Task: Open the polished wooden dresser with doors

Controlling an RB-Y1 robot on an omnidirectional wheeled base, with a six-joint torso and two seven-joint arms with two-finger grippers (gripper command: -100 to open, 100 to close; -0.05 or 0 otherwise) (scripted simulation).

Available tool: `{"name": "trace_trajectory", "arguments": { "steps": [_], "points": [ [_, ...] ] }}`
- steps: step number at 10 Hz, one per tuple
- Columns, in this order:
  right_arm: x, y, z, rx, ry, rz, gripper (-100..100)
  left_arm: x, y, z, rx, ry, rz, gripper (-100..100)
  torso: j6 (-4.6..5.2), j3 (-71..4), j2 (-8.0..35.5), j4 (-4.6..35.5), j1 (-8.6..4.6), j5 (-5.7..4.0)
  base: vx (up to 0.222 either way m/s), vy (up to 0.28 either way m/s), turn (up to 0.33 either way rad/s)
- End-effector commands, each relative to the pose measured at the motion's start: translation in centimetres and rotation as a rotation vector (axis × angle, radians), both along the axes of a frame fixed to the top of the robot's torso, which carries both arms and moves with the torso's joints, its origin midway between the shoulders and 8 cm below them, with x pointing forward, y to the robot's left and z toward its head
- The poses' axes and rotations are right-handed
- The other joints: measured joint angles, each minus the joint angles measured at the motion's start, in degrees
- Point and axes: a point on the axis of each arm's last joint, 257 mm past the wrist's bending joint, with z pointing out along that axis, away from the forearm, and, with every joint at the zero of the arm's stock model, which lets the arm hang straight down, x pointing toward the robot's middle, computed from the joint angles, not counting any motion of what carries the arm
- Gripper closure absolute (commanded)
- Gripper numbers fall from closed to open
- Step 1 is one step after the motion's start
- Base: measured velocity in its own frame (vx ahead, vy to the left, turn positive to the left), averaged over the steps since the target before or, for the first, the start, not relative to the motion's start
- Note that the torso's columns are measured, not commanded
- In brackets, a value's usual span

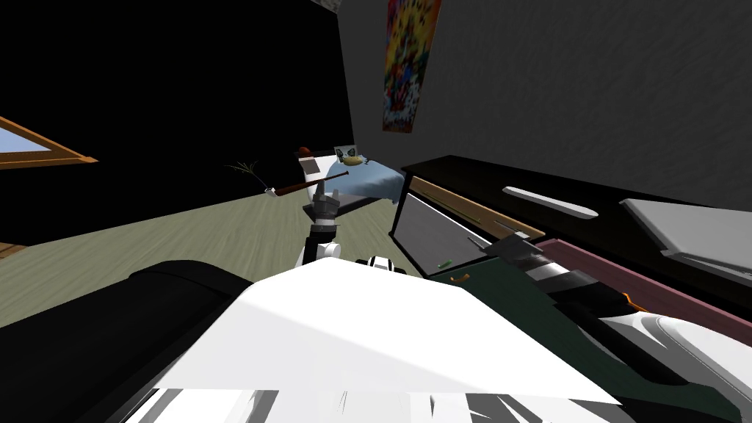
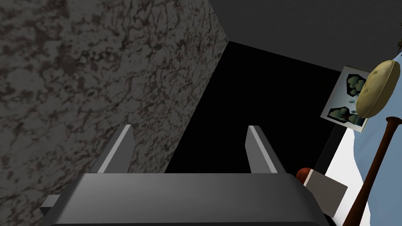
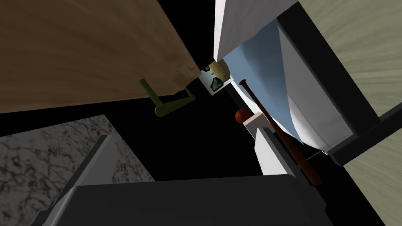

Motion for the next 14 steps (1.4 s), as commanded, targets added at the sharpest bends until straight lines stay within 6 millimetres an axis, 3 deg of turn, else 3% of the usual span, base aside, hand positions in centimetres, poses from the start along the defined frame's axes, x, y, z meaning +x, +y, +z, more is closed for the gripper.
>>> {"name": "trace_trajectory", "arguments": {
  "steps": [1, 8, 10, 11, 14],
  "points": [
    [0.3, -2.0, -0.5, -0.217, 0.011, 0.03, -100, 0.0, 0.0, 0.0, 0.0, 0.0, 0.0, 0, 0.0, 0.02, 0.02, 0.0, -0.01, -0.01, 0.008, 0.049, 0.034],
    [1.1, -5.1, -0.3, -0.615, 0.026, 0.119, -100, 0.0, 0.0, 0.0, 0.0, 0.0, 0.0, 0, 0.01, 0.0, 0.0, 0.0, -0.03, -0.02, 0.007, 0.032, 0.022],
    [1.0, -4.9, -0.3, -0.587, 0.025, 0.111, -100, 0.0, 0.0, 0.0, 0.0, 0.0, 0.0, 0, 0.01, 0.03, 0.03, 0.01, -0.06, -0.03, 0.001, 0.005, 0.002],
    [1.0, -4.9, -0.3, -0.586, 0.025, 0.111, 100, 0.0, 0.0, 0.0, 0.0, 0.0, 0.0, 0, 0.01, 0.03, 0.04, 0.01, -0.07, -0.03, 0.0, 0.0, 0.0],
    [0.9, -3.9, 0.1, -0.587, 0.019, 0.131, 100, 0.0, 0.0, 0.0, 0.0, 0.0, 0.0, 0, -0.04, 0.05, 0.01, -0.11, 0.12, -0.11, -0.099, 0.132, -0.065]
  ]
}}
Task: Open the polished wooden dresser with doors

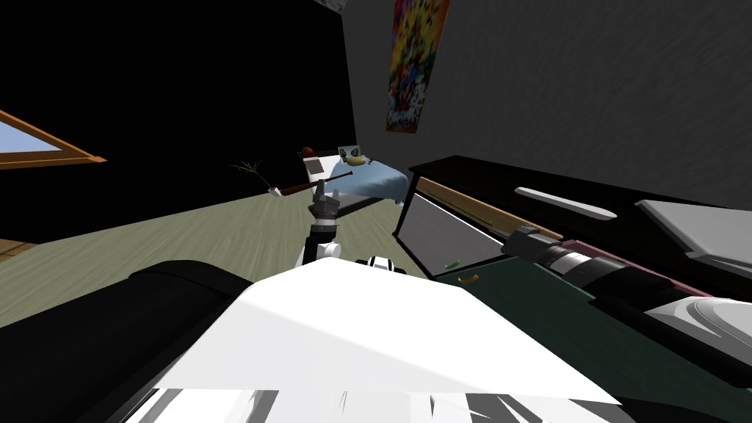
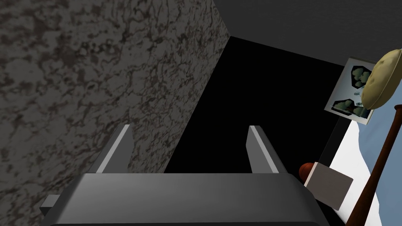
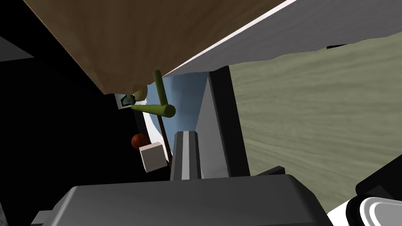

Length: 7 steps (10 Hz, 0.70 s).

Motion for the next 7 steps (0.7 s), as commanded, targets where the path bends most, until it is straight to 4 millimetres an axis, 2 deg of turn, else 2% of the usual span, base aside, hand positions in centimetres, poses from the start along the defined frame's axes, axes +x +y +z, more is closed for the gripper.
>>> {"name": "trace_trajectory", "arguments": {
  "steps": [1, 2, 3, 5, 7],
  "points": [
    [-0.4, 0.6, -0.1, 0.002, 0.008, 0.016, 100, 0.0, 0.0, 0.0, 0.0, 0.0, 0.0, 0, 0.02, -0.04, -0.01, 0.08, 0.0, 0.11, -0.139, 0.167, -0.059],
    [-0.3, 0.4, -0.1, 0.003, 0.007, 0.011, 100, 0.0, 0.0, 0.0, 0.0, 0.0, 0.0, 0, 0.04, -0.01, 0.06, 0.12, -0.07, 0.12, -0.067, 0.077, -0.021],
    [-0.1, 0.4, 0.6, -0.02, 0.011, 0.026, -100, 0.0, 0.0, 0.0, 0.0, 0.0, 0.0, 0, 0.03, -0.13, -0.16, 0.08, -0.41, 0.04, 0.055, -0.036, -0.027],
    [0.1, 0.4, 1.1, -0.036, 0.013, 0.034, -100, 0.0, 0.0, 0.0, 0.001, 0.0, 0.0, 0, 0.01, -0.39, -0.54, -0.06, -0.64, -0.07, 0.127, -0.097, -0.016],
    [0.2, 0.4, 1.2, -0.041, 0.013, 0.036, -100, 0.0, 0.0, 0.0, 0.001, 0.0, 0.0, 0, 0.04, -0.1, -0.08, 0.08, -0.16, 0.09, 0.093, -0.075, -0.004]
  ]
}}
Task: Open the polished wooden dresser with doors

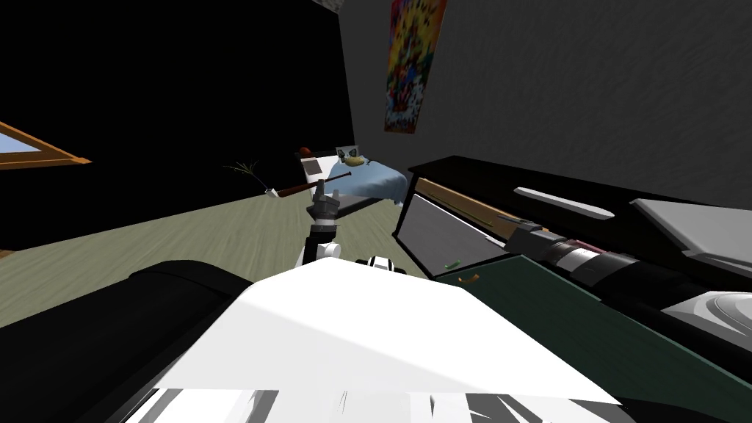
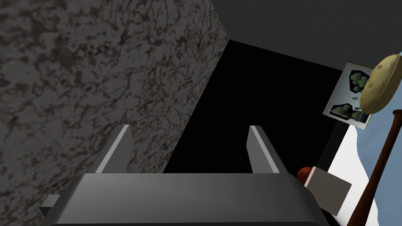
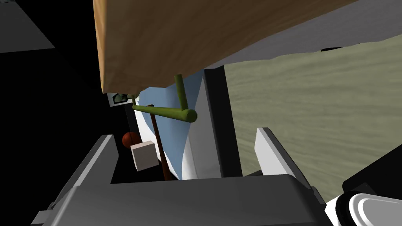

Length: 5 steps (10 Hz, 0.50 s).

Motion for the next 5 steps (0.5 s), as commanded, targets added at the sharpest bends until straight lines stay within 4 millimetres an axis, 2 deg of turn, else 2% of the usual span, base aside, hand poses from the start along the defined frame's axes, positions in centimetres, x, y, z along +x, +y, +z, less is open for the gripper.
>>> {"name": "trace_trajectory", "arguments": {
  "steps": [1, 2, 3, 5],
  "points": [
    [0.01, -0.01, 0.04, -0.001, 0.0, 0.001, -100, 0.0, -0.01, 0.01, 0.0, 0.0, 0.0, 0, 0.01, 0.22, 0.35, 0.11, 0.26, 0.07, 0.017, -0.013, 0.004],
    [0.01, -0.01, 0.04, -0.001, 0.0, 0.001, 100, 0.01, -0.01, 0.01, 0.0, 0.0, 0.0, 0, 0.02, 0.31, 0.47, 0.16, 0.32, 0.11, 0.01, -0.006, 0.002],
    [-0.08, 0.42, 0.08, 0.001, 0.002, 0.01, 100, 0.01, -0.01, 0.01, 0.0, 0.0, 0.0, 0, 0.02, 0.25, 0.37, 0.13, 0.21, 0.08, -0.067, 0.102, -0.047],
    [-0.16, 0.74, 0.1, 0.003, 0.003, 0.016, 100, 0.01, -0.02, 0.02, -0.001, -0.001, 0.0, 0, 0.01, 0.27, 0.42, 0.11, 0.41, 0.12, -0.139, 0.134, -0.047]
  ]
}}
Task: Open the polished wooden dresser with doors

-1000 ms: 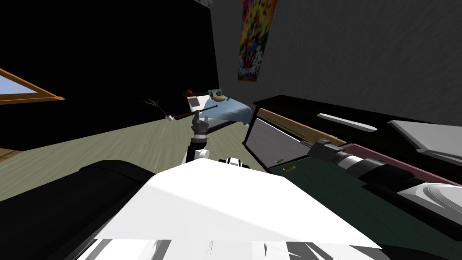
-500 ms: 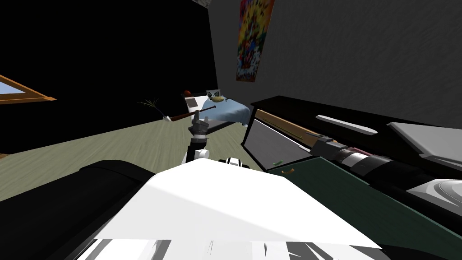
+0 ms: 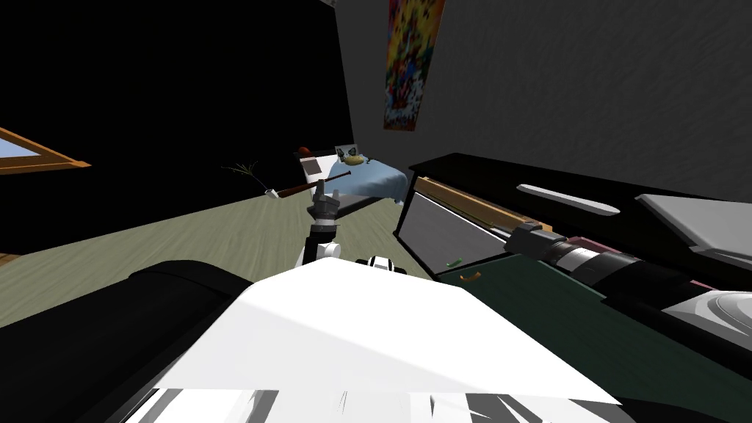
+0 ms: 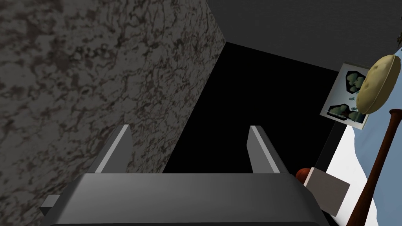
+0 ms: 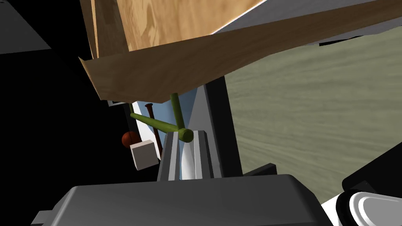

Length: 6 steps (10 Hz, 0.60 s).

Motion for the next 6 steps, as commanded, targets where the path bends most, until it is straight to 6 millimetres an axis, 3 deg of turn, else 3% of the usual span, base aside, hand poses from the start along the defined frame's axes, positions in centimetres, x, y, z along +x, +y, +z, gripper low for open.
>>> {"name": "trace_trajectory", "arguments": {
  "steps": [1, 2, 3, 6],
  "points": [
    [-0.2, 0.7, -0.1, 0.005, 0.005, 0.016, 100, 0.0, 0.0, 0.0, 0.0, 0.0, 0.0, 0, 0.03, -0.03, -0.03, 0.04, -0.17, -0.01, -0.178, 0.146, -0.043],
    [-0.2, 0.6, -0.2, 0.004, 0.007, 0.013, 100, 0.0, 0.0, 0.0, 0.0, 0.0, 0.0, 0, 0.12, -0.03, 0.0, 0.08, -0.29, -0.01, -0.084, 0.078, 0.003],
    [0.2, 1.1, 1.2, 0.006, 0.016, 0.034, -100, 0.0, 0.0, 0.0, 0.0, 0.0, 0.0, 0, 0.15, -0.2, -0.24, 0.13, -0.58, 0.03, -0.008, 0.027, -0.113],
    [1.0, 1.7, 3.4, 0.005, 0.016, 0.056, -100, 0.0, 0.0, 0.0, 0.0, 0.0, 0.0, 0, -0.02, -0.32, -0.48, -0.13, -0.47, -0.13, 0.009, 0.007, -0.085]
  ]
}}
